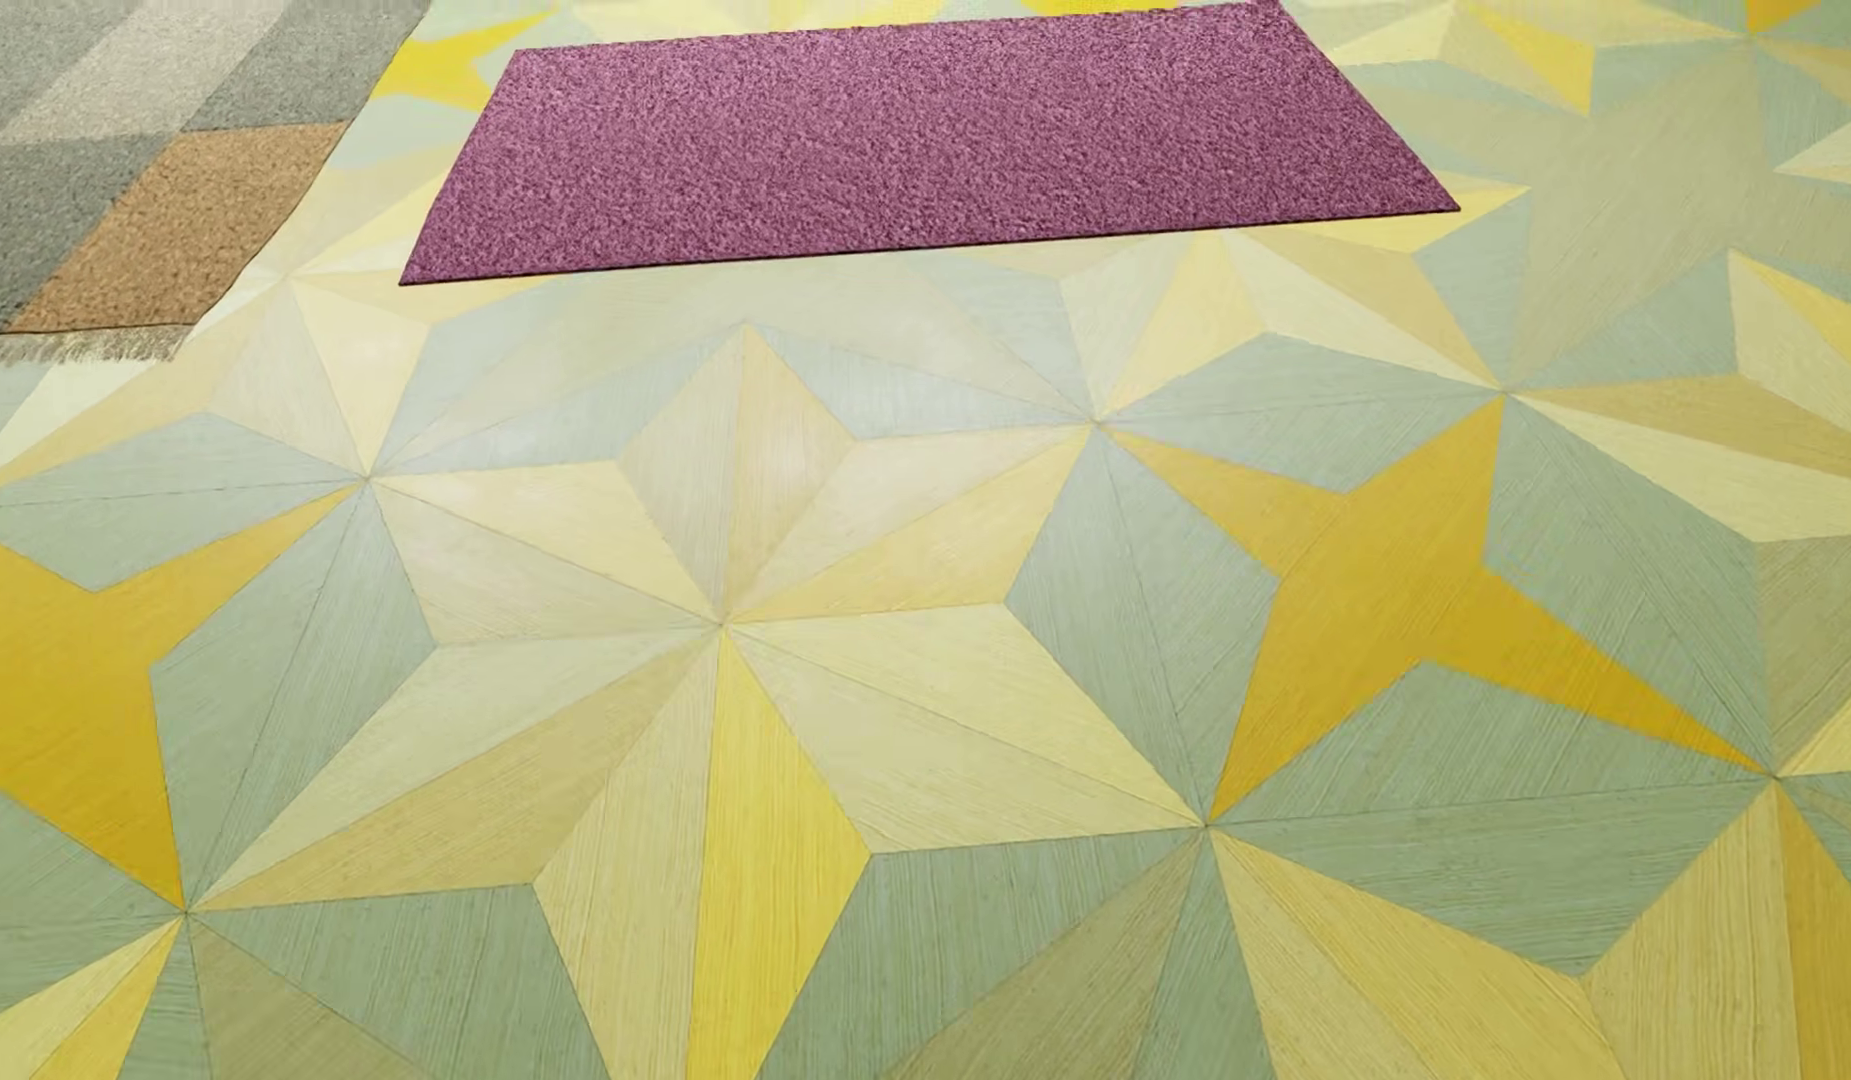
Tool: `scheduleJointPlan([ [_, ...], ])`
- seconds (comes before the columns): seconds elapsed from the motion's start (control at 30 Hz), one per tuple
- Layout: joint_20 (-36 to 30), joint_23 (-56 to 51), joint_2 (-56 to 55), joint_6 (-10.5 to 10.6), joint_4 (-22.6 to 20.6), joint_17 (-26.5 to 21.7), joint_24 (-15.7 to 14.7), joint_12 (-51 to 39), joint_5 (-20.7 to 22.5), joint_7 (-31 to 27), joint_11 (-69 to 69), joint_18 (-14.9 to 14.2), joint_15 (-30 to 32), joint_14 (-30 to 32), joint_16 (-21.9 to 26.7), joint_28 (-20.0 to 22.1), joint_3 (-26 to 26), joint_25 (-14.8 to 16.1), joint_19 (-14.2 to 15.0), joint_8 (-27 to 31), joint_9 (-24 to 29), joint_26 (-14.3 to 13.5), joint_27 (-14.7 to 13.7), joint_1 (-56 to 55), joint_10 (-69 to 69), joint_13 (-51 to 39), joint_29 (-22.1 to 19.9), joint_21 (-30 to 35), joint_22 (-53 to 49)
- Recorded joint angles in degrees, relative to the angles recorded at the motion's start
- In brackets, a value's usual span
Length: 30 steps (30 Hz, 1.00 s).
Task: Walk to the counter
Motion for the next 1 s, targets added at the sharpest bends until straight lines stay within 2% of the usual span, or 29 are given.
scheduleJointPlan([
  [0.07, -0.3, -7.6, 14.4, -2.6, -2.7, -0.5, 0.0, 1.3, -2.3, 0.0, -7.2, 0.0, -8.2, -1.7, 0.0, 0.0, 6.9, 0.0, 0.0, 0.0, 1.4, 0.0, 0.0, -6.7, -13.2, -2.8, 0.0, -5.4, -0.4],
  [0.1, 0.0, -10.4, 19.7, -3.2, -2.2, -0.6, 0.0, 2.1, -3.3, 0.0, -10.0, 0.0, -12.8, -0.9, 0.1, 0.0, 10.0, 0.0, 0.0, 0.0, 1.3, 0.0, 0.0, -9.3, -22.5, -4.7, 0.0, -7.5, -0.8],
  [0.17, 0.8, -15.1, 27.0, -3.7, -0.3, -1.0, 0.0, 3.0, -5.1, 0.0, -12.9, 0.0, -20.5, 1.4, 0.1, 0.0, 14.3, 0.0, 0.0, 0.0, -0.1, 0.0, 0.0, -13.2, -42.2, -9.6, 0.0, -9.8, -1.5],
  [0.23, 1.4, -18.7, 33.2, -3.6, 1.5, -1.5, 0.0, 3.9, -7.7, 0.0, -12.9, 0.0, -23.6, 0.7, 0.0, 0.0, 16.9, 0.0, 0.0, 0.0, -1.4, 0.0, 0.0, -16.5, -47.9, -12.3, 0.0, -11.8, -1.6],
  [0.27, 1.7, -19.9, 36.0, -3.9, 1.5, -1.4, 0.0, 4.2, -9.4, 0.0, -11.2, 0.0, -22.4, 0.4, -0.1, 0.0, 18.1, 0.0, 0.0, 0.0, -1.6, 0.0, 0.0, -17.9, -44.1, -11.9, 0.0, -13.1, -0.7],
  [0.3, 1.6, -19.8, 37.3, -4.8, 0.5, -0.8, 0.0, 4.1, -10.9, 0.0, -7.6, 0.0, -18.2, 2.7, -0.2, 0.0, 18.8, 0.0, 0.0, 0.0, -2.2, 0.0, 0.0, -19.6, -38.1, -11.0, 0.0, -14.1, 1.0],
  [0.33, 1.2, -17.5, 36.6, -6.4, -1.4, 0.4, 0.0, 3.8, -12.5, 0.0, -1.2, 0.0, -10.2, 5.0, -0.4, 0.0, 18.8, 0.0, 0.0, 0.0, -3.1, 0.0, 0.0, -20.6, -32.1, -9.8, 0.0, -14.2, 3.7],
  [0.37, 0.6, -14.5, 34.5, -7.7, -3.8, 1.5, 0.0, 3.2, -13.7, 0.0, 7.8, 0.0, 0.2, 4.0, -0.5, 0.0, 17.9, 0.0, 0.0, 0.0, -3.1, 0.0, 0.0, -18.8, -27.7, -8.3, 0.0, -13.0, 6.2],
  [0.4, 0.6, -11.3, 29.8, -7.8, -5.7, 1.8, 0.0, 2.1, -13.9, 0.0, 19.4, 0.0, 7.8, 1.4, -0.9, 0.0, 16.6, 0.0, 0.0, 0.0, -2.7, 0.0, 0.0, -15.3, -26.0, -7.5, 0.0, -10.4, 7.9],
  [0.43, 0.6, -8.3, 23.6, -7.6, -7.2, 1.7, 0.0, 1.2, -13.4, 0.0, 30.7, 0.0, 9.0, -0.6, -1.3, 0.0, 14.8, 0.0, 0.0, 0.0, -2.3, 0.0, 0.0, -10.6, -27.2, -7.4, 0.0, -6.7, 8.2],
  [0.5, 0.5, -3.1, 11.0, -5.5, -8.1, 1.9, 0.0, -0.4, -11.2, 0.0, 41.7, 0.0, 4.4, -1.4, -1.4, 0.0, 9.0, 0.0, 0.0, 0.0, -1.6, 0.0, 0.0, 0.5, -33.4, -5.5, 0.0, -2.3, 5.1],
  [0.53, 0.8, -0.9, 5.8, -4.2, -8.0, 1.8, 0.0, -1.1, -9.8, 0.0, 39.3, 0.0, 5.2, -1.3, -1.3, 0.0, 5.3, 0.0, 0.0, 0.0, -1.2, 0.0, 0.0, 6.2, -36.9, -3.6, 0.0, -1.0, 2.7],
  [0.57, 1.2, 0.6, 1.1, -3.1, -7.6, 1.4, 0.0, -2.0, -8.9, 0.0, 32.1, 0.0, 8.8, -1.1, -0.9, 0.0, 2.0, 0.0, 0.0, 0.0, -1.0, 0.0, 0.0, 11.3, -39.8, -1.7, 0.0, 0.4, -0.3],
  [0.6, 1.8, 1.5, -3.1, -2.4, -7.1, 1.0, 0.0, -3.2, -8.7, 0.0, 21.7, 0.0, 13.4, -0.9, -0.5, 0.0, -0.9, 0.0, 0.0, 0.0, -0.8, 0.0, 0.0, 15.4, -42.0, 0.3, 0.0, 1.1, -3.1],
  [0.63, 2.6, 1.9, -6.1, -2.1, -6.7, 0.6, 0.0, -4.6, -9.0, 0.0, 9.9, 0.0, 15.4, -1.1, 0.0, 0.0, -3.4, 0.0, 0.0, 0.0, -0.8, 0.0, 0.0, 19.1, -43.9, 2.3, 0.0, 1.1, -5.8],
  [0.67, 3.4, 2.2, -8.0, -2.1, -6.5, 0.5, 0.0, -6.1, -9.6, 0.0, -1.3, 0.0, 9.2, -1.7, 0.5, 0.0, -5.5, 0.0, 0.0, 0.0, -1.2, 0.0, 0.0, 22.2, -45.3, 3.9, 0.0, 0.8, -8.1],
  [0.73, 5.5, 3.8, -11.0, -2.4, -5.2, 0.8, 0.0, -8.7, -11.8, 0.0, -10.0, 0.0, -18.3, -2.5, 1.4, 0.0, -8.8, 0.0, 0.0, 0.0, -2.6, 0.0, 0.0, 26.3, -45.0, 6.3, 0.0, 1.3, -11.5],
  [0.77, 7.2, 5.6, -13.3, -2.2, -3.6, 1.4, 0.0, -8.8, -12.5, 0.0, -9.5, 0.0, -19.6, -1.4, 1.1, 0.0, -10.5, 0.0, 0.0, 0.0, -3.3, 0.0, 0.0, 27.2, -43.3, 6.9, 0.0, 0.9, -12.1],
  [0.8, 9.3, 7.3, -15.8, -2.0, -2.2, 2.0, 0.0, -8.4, -13.1, 0.0, -7.8, 0.0, -9.1, 0.5, 0.6, 0.0, -12.3, 0.0, 0.0, 0.0, -3.0, 0.0, 0.0, 30.0, -42.4, 7.9, 0.0, -0.3, -12.4],
  [0.83, 9.7, 7.8, -17.0, -0.3, 0.0, 2.2, 0.0, -7.6, -10.4, 0.0, -4.7, 0.0, 3.2, 7.7, -0.1, 0.0, -10.9, 0.0, 0.0, 0.0, -3.8, 0.0, 0.0, 28.1, -35.7, 8.0, 0.0, 0.9, -11.0],
  [0.87, 10.0, 8.4, -18.6, 1.4, 2.1, 2.1, 0.0, -6.1, -6.6, 0.0, 1.3, 0.0, 13.9, 17.7, -1.1, 0.0, -8.5, 0.0, 0.0, 0.0, -4.2, 0.0, 0.0, 27.4, -27.9, 8.3, 0.0, 3.2, -9.0],
  [0.9, 9.1, 8.6, -15.4, 2.0, 2.7, 2.1, 0.0, -5.4, -4.9, 0.0, 3.1, 0.0, 12.8, 20.8, -1.7, 0.0, -7.0, 0.0, 0.0, 0.0, -3.4, 0.0, 0.0, 21.9, -16.9, 6.8, 0.0, 2.3, -6.6],
  [0.93, 7.3, 8.2, -11.6, 2.3, 2.9, 2.2, 0.0, -5.1, -2.9, 0.0, 3.8, 0.0, 11.5, 19.5, -2.1, 0.0, -5.6, 0.0, 0.0, 0.0, -2.3, 0.0, 0.0, 16.0, -6.0, 5.1, 0.0, 1.3, -4.4],
  [1.0, 3.0, 5.6, 0.4, 1.0, 1.3, 2.2, 0.0, -4.3, -1.2, 0.0, -1.1, 0.0, 4.8, 5.7, -2.2, 0.0, -0.8, 0.0, 0.0, 0.0, -0.6, 0.0, 0.0, 4.8, 5.5, 1.1, 0.0, -0.9, -0.5],
])
